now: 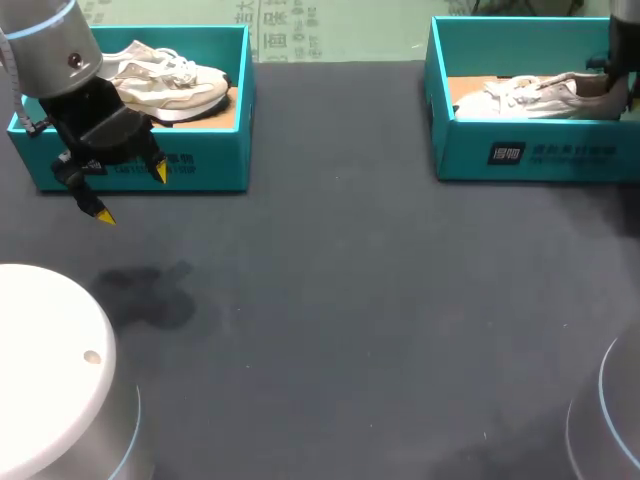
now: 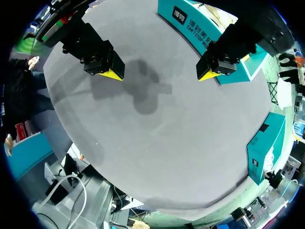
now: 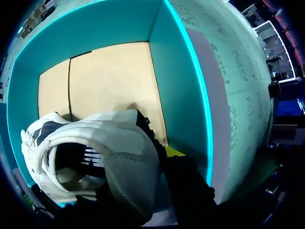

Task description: Take the shoe out of the shoebox, open the shoe tongue, remove and reinsert the insole, then place the shoe into the shoebox

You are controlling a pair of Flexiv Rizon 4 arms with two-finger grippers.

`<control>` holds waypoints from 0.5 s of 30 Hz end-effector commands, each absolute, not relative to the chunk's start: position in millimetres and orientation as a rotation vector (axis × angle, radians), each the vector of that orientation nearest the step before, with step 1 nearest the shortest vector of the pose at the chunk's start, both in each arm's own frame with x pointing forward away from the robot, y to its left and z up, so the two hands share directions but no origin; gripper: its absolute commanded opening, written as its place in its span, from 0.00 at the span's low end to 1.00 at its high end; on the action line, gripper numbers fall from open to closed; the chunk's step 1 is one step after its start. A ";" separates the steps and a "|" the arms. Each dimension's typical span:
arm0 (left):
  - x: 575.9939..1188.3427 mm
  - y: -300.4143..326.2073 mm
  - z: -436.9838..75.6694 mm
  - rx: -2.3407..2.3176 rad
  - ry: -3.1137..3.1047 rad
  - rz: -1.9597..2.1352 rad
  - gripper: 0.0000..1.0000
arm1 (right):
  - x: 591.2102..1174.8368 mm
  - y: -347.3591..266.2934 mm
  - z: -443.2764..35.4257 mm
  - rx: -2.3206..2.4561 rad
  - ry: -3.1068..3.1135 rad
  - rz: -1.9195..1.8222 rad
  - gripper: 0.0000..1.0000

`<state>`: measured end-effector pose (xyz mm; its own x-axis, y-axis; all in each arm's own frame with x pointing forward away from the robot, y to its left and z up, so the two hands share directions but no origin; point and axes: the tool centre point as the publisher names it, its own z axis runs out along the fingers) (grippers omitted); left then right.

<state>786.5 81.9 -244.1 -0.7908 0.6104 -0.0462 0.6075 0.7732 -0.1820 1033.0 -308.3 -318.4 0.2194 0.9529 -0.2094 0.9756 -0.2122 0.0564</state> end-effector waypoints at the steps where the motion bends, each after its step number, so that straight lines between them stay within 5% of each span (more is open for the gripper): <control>1: 785.5 82.3 -244.2 -1.012 -2.946 0.290 1.00 | 1035.2 -309.2 -325.8 2.319 1.857 -0.201 0.00; 15: 785.5 82.3 -244.2 -1.012 -2.946 0.290 1.00 | 1033.6 -310.7 -345.0 2.304 1.905 -0.207 0.00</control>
